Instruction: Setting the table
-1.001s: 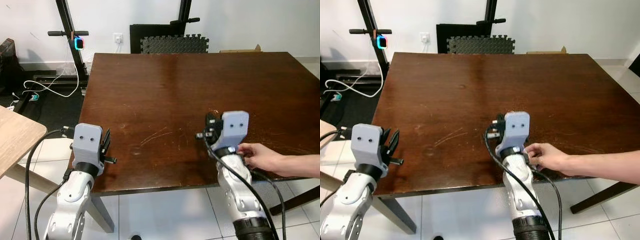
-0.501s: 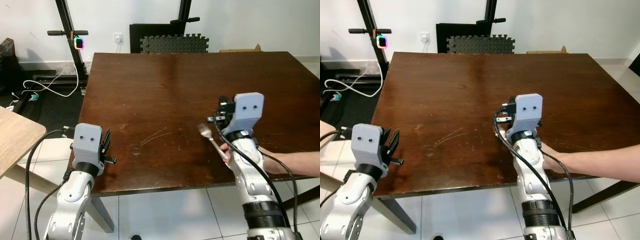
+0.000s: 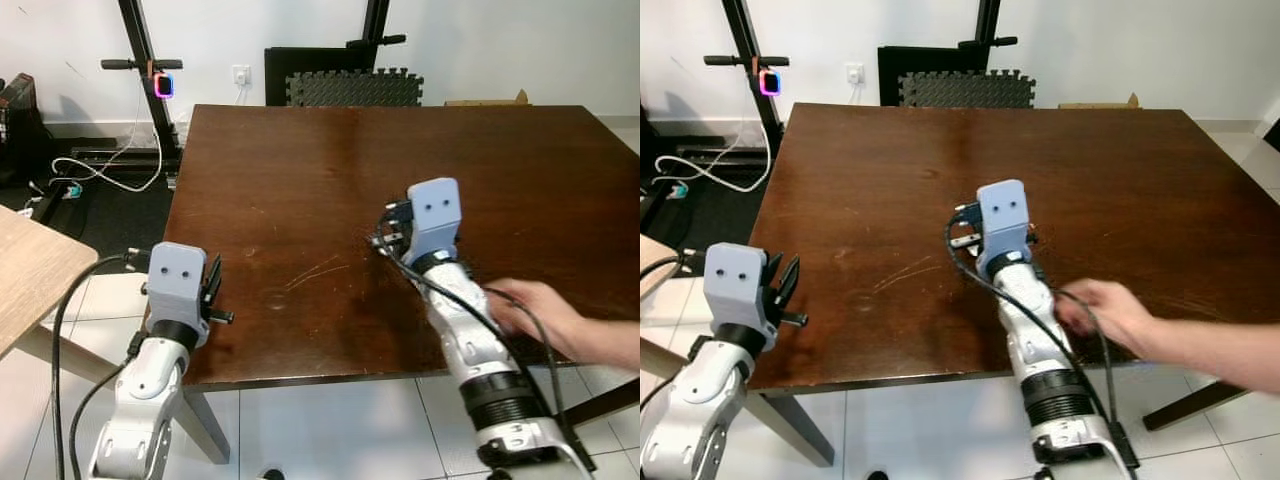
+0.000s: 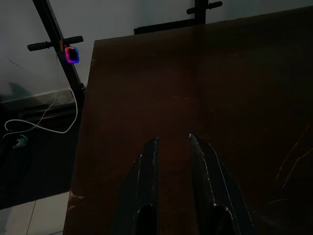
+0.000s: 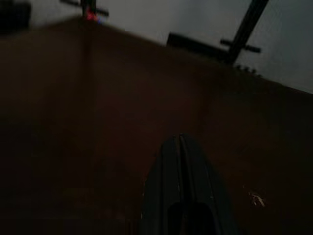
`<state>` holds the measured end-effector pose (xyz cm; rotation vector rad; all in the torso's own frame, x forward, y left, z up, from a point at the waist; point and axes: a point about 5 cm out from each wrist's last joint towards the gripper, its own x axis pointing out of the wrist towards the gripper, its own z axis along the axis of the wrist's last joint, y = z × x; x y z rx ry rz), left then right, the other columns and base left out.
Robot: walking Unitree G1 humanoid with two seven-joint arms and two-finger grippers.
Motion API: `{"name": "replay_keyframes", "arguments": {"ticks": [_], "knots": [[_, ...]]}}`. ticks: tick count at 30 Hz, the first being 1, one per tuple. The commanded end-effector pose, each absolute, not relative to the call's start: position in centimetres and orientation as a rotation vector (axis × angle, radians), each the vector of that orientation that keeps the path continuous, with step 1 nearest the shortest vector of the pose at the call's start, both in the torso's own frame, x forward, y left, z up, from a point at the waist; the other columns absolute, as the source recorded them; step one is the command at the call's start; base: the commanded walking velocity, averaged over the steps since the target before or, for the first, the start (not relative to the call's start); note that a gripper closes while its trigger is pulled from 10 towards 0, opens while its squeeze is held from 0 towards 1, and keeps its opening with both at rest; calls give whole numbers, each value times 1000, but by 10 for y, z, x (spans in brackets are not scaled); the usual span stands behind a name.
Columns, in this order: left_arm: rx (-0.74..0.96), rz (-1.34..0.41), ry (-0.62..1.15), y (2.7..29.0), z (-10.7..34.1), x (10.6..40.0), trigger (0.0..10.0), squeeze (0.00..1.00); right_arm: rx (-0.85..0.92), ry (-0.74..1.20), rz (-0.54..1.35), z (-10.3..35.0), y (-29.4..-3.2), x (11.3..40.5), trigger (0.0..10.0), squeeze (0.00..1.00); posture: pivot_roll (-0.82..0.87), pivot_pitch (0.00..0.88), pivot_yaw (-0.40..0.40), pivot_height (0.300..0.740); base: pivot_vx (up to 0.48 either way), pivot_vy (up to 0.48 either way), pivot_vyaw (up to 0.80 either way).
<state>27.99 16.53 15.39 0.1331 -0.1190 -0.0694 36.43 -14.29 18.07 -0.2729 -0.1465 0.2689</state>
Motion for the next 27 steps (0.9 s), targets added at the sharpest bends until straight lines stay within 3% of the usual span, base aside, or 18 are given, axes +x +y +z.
{"name": "replay_keyframes", "arguments": {"ticks": [1, 7, 8, 9, 10, 16, 19, 20, 27], "knots": [[134, -71, -100, 166, 151, 280, 10000, 0, -356, -74, 319, 169, -146, 367, 10000, 0, 72, 77, 34, 740, 0, 0, 0], [137, -87, -100, 163, 153, 283, 10000, 0, -416, 29, 320, 159, -160, 378, 10000, 0, 82, 87, 40, 740, 0, 0, 0], [138, -91, -101, 162, 153, 283, 10000, 0, -432, 60, 338, 156, -162, 379, 10000, 271, 84, 88, 40, 740, 0, 0, 0], [138, -91, -101, 162, 153, 283, 10000, 0, -432, 60, 338, 156, -162, 379, 10000, 271, 84, 88, 40, 740, 0, 0, 0], [139, -94, -101, 162, 154, 283, 10000, 0, -448, 85, 351, 153, -164, 380, 10000, 1000, 90, 89, 43, 740, 0, 0, 0], [148, -90, -104, 164, 156, 282, 10000, 0, -524, 176, 362, 147, -175, 385, 10000, 1000, 111, 93, 42, 740, 0, 0, 0], [158, -77, -101, 169, 156, 279, 10000, 0, -412, 217, 327, 150, -191, 389, 10000, 1000, 126, 97, 39, 740, 0, 0, 0], [160, -75, -101, 169, 156, 278, 10000, 0, -351, 230, 348, 149, -194, 388, 10000, 0, 139, 101, 37, 740, 0, 0, 0], [166, -62, -96, 173, 157, 274, 10000, 0, -392, 289, 344, 150, -223, 384, 10000, 0, 151, 110, 36, 740, 0, 0, 0]]}}
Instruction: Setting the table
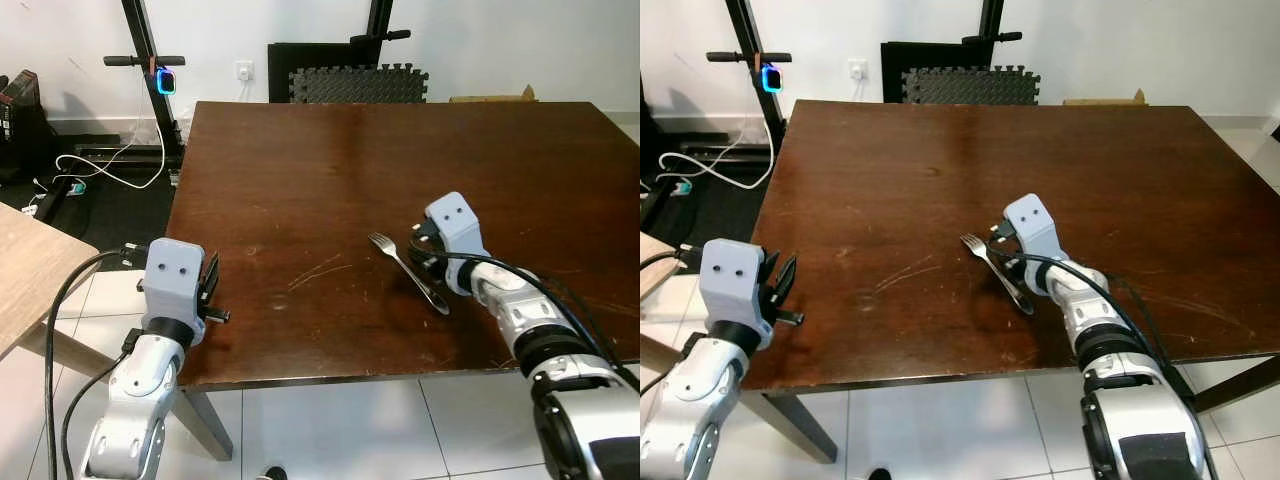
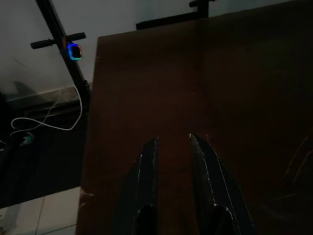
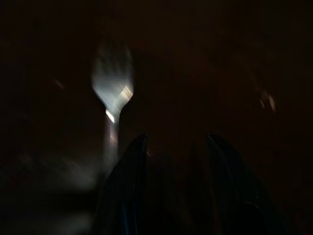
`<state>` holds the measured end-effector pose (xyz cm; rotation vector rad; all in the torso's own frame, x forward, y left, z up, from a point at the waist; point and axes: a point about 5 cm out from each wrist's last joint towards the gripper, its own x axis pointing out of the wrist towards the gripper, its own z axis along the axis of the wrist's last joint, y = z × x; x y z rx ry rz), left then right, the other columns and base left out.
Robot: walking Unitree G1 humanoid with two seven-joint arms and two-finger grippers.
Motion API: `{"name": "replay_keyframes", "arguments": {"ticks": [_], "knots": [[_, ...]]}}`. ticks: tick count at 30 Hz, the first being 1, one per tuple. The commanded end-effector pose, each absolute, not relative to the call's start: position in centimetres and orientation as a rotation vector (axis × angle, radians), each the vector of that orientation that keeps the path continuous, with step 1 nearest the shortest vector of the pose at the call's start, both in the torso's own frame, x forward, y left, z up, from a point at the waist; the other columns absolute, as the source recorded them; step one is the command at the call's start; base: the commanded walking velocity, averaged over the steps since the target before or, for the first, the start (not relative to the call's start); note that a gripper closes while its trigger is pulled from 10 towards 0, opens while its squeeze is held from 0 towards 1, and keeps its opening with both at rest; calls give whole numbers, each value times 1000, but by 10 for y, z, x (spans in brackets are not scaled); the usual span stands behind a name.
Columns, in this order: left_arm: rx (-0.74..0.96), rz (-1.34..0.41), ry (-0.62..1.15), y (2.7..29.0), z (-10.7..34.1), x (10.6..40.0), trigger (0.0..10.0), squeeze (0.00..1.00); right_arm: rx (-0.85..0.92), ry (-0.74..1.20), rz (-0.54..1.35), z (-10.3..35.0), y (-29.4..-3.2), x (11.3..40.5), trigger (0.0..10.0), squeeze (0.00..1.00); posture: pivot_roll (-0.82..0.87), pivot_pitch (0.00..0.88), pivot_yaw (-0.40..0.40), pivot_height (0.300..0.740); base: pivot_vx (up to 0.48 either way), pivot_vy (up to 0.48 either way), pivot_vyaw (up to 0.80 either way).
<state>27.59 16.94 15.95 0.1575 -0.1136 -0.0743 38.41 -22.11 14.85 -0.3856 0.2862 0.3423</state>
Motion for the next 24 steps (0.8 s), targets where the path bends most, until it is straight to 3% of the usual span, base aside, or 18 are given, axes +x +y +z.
{"name": "replay_keyframes", "arguments": {"ticks": [1, 8, 15, 24], "knots": [[168, -60, -93, 174, 157, 272, 10000, 0, -368, 293, 318, 152, -232, 384, 10000, 0, 151, 112, 40, 740, 0, 0, 0], [173, -64, -87, 175, 157, 271, 10000, 0, -201, 269, 297, 151, -240, 381, 10000, 0, 155, 115, 49, 740, 0, 0, 0], [177, -65, -82, 175, 158, 270, 10000, 0, -29, 129, 397, 168, -231, 384, 10000, 0, 158, 127, 50, 740, 0, 0, 0], [169, -71, -67, 172, 155, 265, 10000, 0, -89, 159, 456, 161, -221, 383, 10000, 0, 159, 127, 46, 740, 0, 0, 0]]}}
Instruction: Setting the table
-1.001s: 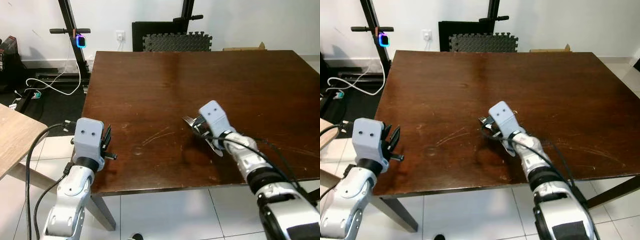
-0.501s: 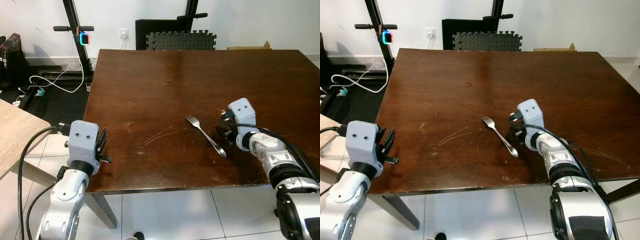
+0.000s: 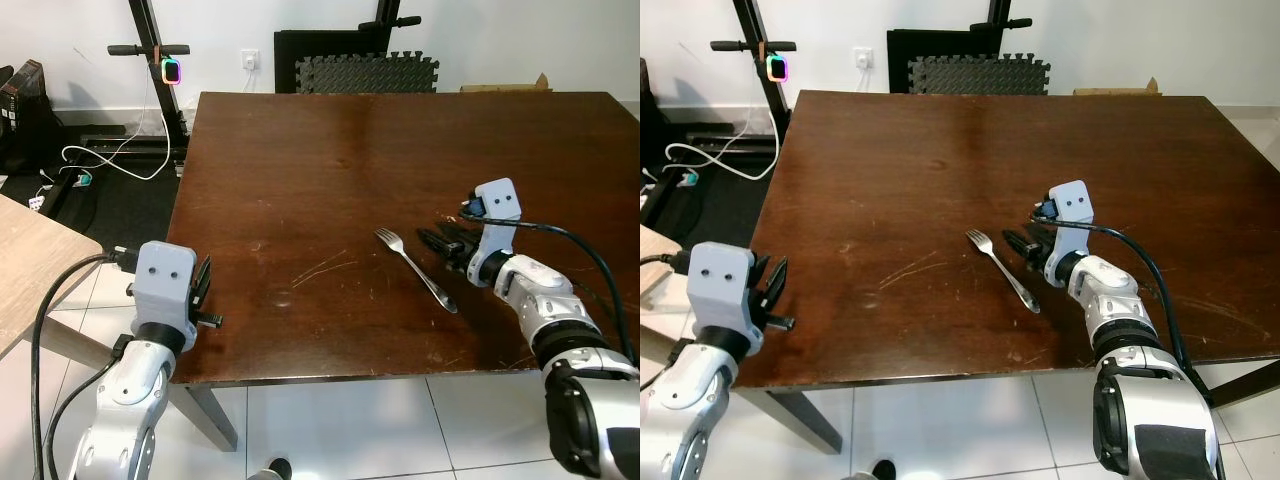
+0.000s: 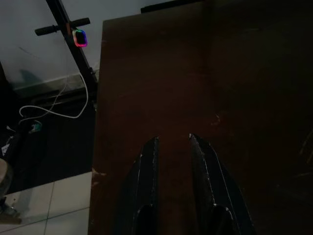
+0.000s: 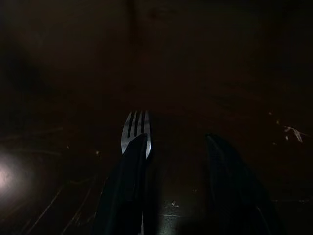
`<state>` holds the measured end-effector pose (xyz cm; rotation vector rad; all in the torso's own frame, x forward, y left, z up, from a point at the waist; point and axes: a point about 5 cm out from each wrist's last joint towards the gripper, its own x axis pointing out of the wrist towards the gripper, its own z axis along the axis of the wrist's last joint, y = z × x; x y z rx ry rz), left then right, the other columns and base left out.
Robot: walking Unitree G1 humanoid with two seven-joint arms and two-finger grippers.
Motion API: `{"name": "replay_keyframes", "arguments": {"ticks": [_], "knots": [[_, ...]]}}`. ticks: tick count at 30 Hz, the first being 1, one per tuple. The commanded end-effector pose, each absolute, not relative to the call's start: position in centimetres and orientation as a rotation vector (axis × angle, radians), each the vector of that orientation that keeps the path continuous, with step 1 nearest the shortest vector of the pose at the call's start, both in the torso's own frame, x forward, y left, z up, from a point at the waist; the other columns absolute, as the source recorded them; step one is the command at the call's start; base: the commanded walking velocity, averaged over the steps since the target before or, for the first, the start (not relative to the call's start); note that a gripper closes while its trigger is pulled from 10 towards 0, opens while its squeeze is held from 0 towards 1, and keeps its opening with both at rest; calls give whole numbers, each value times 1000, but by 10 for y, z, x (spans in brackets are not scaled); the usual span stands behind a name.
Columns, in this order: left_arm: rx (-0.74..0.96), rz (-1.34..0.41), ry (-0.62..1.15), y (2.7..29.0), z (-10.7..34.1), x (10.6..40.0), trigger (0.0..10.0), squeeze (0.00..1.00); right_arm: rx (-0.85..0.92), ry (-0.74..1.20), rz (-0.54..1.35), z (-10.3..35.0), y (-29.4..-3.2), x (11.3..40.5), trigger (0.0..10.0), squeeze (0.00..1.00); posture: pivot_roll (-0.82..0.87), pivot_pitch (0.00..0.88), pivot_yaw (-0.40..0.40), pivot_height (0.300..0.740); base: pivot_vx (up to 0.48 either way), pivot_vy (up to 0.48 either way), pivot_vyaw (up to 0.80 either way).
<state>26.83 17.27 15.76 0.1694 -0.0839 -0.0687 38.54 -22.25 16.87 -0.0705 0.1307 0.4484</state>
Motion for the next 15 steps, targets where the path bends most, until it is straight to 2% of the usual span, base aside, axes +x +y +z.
{"name": "replay_keyframes", "arguments": {"ticks": [1, 15], "knots": [[169, -72, -66, 171, 154, 265, 10000, 0, -103, 168, 449, 159, -222, 383, 10000, 0, 159, 127, 46, 740, 0, 0, 0], [176, -73, -63, 173, 157, 265, 10000, 0, -168, 214, 462, 155, -215, 384, 10000, 0, 170, 139, 51, 740, 0, 0, 0]]}}
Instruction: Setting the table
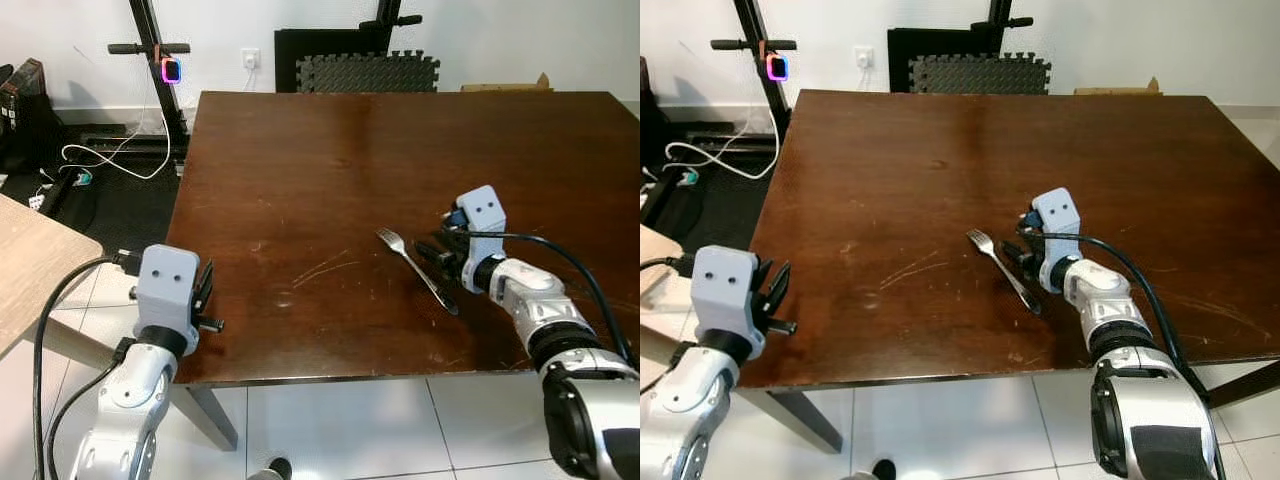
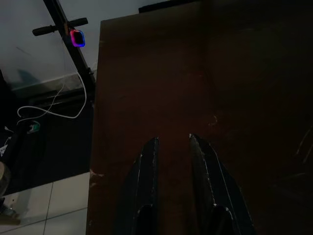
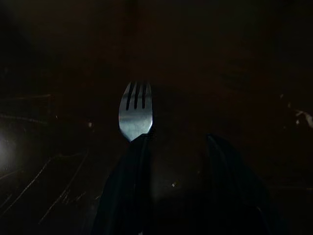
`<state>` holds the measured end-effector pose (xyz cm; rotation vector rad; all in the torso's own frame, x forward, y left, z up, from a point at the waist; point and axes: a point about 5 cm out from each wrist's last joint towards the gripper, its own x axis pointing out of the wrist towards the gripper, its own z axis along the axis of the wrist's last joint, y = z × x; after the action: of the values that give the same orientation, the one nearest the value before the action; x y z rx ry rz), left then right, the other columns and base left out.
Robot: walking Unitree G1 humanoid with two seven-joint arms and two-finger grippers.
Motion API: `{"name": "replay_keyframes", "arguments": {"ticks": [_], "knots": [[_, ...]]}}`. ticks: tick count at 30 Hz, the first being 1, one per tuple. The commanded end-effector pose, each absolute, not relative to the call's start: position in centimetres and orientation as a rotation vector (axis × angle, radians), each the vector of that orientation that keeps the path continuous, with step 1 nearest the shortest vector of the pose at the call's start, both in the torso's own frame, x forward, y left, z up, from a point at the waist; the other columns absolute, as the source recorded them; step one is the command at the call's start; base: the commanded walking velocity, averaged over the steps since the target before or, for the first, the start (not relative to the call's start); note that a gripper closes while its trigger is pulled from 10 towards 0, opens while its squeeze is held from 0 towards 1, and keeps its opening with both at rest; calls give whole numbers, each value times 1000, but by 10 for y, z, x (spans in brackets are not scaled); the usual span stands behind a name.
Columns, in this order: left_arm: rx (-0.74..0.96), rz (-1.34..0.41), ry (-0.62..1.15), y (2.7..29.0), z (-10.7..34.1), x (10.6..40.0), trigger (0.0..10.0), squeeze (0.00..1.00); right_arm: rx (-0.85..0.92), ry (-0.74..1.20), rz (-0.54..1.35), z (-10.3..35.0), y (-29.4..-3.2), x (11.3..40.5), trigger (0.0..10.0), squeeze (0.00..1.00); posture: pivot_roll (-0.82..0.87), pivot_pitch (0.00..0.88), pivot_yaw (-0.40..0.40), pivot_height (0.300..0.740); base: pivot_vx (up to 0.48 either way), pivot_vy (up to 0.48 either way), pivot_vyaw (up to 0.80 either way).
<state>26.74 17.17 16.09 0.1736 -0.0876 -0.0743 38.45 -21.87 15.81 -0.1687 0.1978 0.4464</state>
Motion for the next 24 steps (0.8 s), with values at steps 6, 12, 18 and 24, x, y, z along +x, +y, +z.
{"name": "replay_keyframes", "arguments": {"ticks": [6, 12, 18, 24], "knots": [[177, -69, -60, 173, 156, 262, 10000, 0, -245, 274, 474, 146, -208, 384, 10000, 0, 186, 149, 45, 740, 0, 0, 0], [182, -62, -56, 176, 157, 259, 10000, 0, -254, 298, 490, 141, -205, 382, 10000, 0, 196, 151, 45, 740, 0, 0, 0], [185, -60, -57, 176, 158, 259, 10000, 0, -285, 309, 441, 138, -209, 382, 10000, 0, 201, 144, 46, 740, 0, 0, 0], [187, -65, -57, 176, 158, 260, 10000, 0, -258, 344, 399, 133, -215, 380, 10000, 0, 200, 138, 52, 740, 0, 0, 0]]}}
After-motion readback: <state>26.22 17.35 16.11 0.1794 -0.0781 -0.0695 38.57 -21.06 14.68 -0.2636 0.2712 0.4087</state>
